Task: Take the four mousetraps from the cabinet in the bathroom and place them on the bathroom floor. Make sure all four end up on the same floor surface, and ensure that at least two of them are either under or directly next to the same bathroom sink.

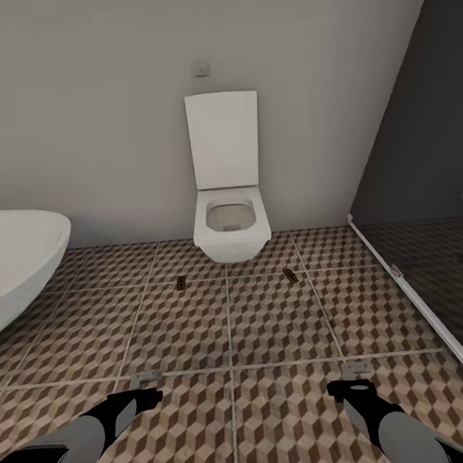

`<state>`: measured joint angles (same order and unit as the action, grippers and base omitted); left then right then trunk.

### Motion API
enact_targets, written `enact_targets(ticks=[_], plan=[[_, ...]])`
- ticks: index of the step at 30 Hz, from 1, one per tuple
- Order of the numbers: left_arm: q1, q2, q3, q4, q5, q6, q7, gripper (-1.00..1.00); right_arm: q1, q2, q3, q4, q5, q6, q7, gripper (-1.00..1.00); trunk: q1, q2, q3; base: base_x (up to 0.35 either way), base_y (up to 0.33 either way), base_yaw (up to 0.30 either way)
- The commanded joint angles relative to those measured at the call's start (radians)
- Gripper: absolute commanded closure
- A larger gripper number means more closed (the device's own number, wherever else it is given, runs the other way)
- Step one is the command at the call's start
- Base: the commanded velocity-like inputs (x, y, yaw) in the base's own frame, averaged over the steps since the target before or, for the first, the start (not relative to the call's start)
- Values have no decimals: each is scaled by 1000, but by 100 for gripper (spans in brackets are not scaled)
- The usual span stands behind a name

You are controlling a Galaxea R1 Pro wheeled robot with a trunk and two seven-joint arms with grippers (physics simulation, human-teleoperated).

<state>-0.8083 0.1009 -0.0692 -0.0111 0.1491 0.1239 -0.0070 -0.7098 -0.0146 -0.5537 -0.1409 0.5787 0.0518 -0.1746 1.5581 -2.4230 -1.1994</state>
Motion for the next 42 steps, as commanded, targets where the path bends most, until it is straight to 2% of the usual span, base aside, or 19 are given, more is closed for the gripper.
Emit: enact_targets(ticks=[1, 42], plan=[[0, 0, -7, -1, 10, 5, -1, -100, 0, 0, -4, 0, 9, 5, -2, -100, -4, 7, 3, 0, 0, 0], [0, 1, -7, 4, 14, 2, -1, -100, 0, -2, -4, 0, 16, 5, -1, -100, -161, 294, 131, 0, 0, 0]])
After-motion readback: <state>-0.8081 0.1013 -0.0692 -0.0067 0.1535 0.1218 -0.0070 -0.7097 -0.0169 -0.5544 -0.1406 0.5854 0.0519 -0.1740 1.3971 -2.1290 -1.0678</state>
